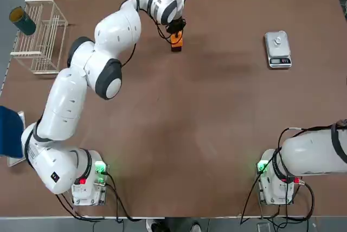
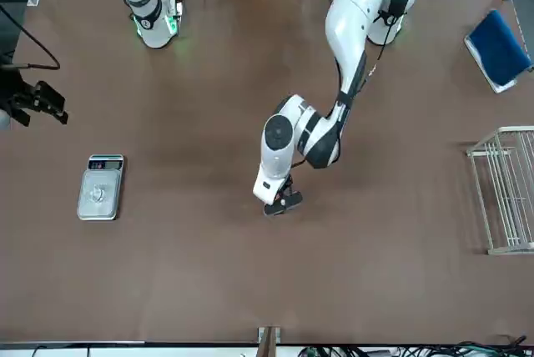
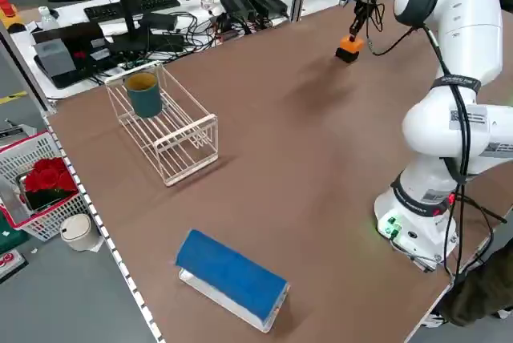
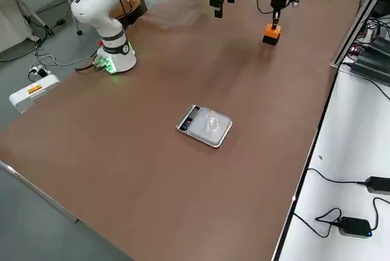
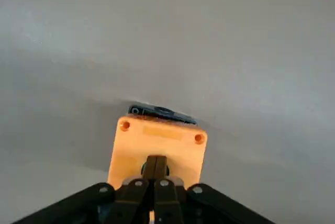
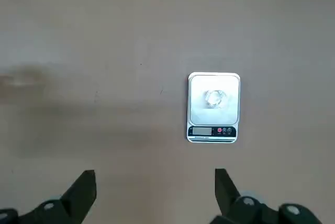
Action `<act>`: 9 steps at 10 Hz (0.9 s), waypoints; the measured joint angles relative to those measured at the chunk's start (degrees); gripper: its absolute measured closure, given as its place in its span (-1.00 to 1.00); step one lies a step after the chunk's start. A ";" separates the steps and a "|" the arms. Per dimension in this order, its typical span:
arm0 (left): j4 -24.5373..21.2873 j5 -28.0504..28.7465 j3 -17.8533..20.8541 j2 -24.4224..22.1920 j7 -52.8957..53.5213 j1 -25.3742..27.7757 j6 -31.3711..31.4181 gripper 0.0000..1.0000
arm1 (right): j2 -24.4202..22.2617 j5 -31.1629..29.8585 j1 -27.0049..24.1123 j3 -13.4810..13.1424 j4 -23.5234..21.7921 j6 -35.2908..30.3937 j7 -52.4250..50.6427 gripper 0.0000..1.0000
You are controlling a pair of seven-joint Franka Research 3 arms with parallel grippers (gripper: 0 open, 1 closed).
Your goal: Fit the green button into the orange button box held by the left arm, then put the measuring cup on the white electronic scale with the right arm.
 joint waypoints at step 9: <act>0.06 0.00 0.01 -0.05 0.00 0.12 -0.65 0.98 | 0.00 0.00 0.00 0.01 0.00 -0.01 0.00 -1.00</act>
